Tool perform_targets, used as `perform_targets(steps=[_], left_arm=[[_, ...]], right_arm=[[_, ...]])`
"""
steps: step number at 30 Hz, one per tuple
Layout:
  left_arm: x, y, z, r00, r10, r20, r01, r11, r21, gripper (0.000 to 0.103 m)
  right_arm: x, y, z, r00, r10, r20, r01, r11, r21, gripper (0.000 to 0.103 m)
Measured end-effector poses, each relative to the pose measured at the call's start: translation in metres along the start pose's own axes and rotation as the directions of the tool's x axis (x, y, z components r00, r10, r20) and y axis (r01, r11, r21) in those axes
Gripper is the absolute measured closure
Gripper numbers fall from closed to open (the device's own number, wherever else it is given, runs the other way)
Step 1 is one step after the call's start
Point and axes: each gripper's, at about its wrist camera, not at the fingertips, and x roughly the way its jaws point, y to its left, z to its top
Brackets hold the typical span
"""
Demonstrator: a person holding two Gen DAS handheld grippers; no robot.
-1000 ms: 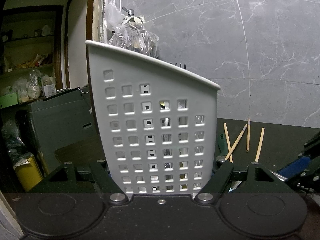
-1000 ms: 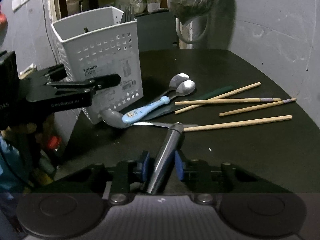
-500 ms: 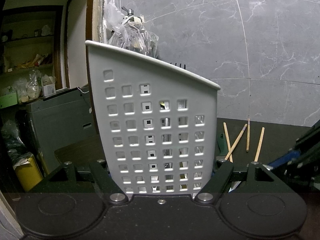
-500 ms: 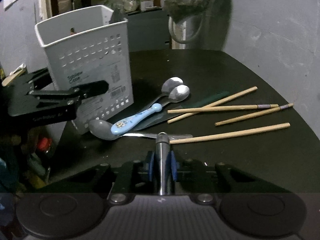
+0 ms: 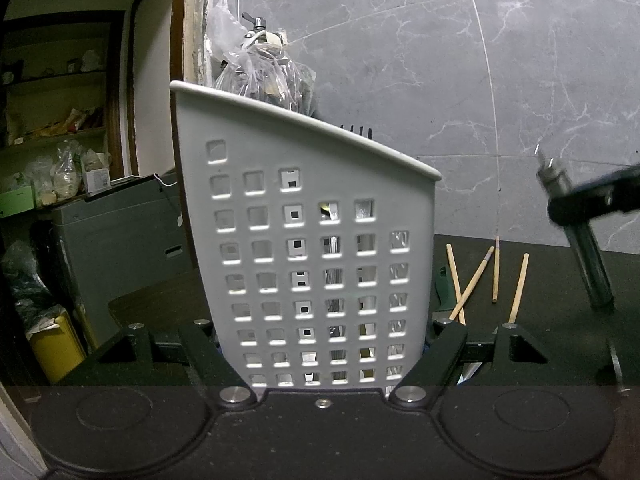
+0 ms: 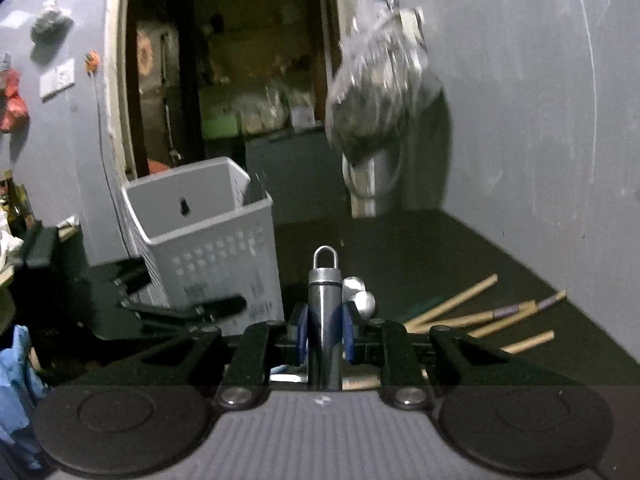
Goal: Organize utensils
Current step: 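Lift the dark metal flask with the right gripper and lower it into the caddy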
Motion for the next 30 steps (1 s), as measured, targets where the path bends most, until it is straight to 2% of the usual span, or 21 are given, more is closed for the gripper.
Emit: perform_targets(steps=[8, 12, 19, 22, 30], left_arm=[[0.000, 0.000, 0.000, 1.000, 0.000, 0.000, 0.000, 1.000, 0.000, 0.026], [0.000, 0.000, 0.000, 1.000, 0.000, 0.000, 0.000, 1.000, -0.003, 0.026], [0.000, 0.000, 0.000, 1.000, -0.001, 0.000, 0.001, 1.000, -0.003, 0.026], [0.000, 0.000, 0.000, 1.000, 0.000, 0.000, 0.000, 1.000, -0.004, 0.026], [0.000, 0.000, 0.000, 1.000, 0.000, 0.000, 0.000, 1.000, -0.003, 0.026]], right_arm=[[-0.023, 0.011, 0.018, 0.987, 0.016, 0.162, -0.010, 0.999, -0.035, 0.083], [-0.032, 0.017, 0.042, 0.960, 0.006, 0.281, 0.012, 0.998, -0.063, 0.083], [-0.031, 0.033, 0.076, 0.933, 0.019, 0.360, 0.032, 0.990, -0.136, 0.083], [-0.032, 0.038, 0.085, 0.919, 0.045, 0.393, 0.015, 0.989, -0.149, 0.083], [-0.026, 0.057, 0.105, 0.857, 0.166, 0.488, -0.077, 0.977, -0.198, 0.083]])
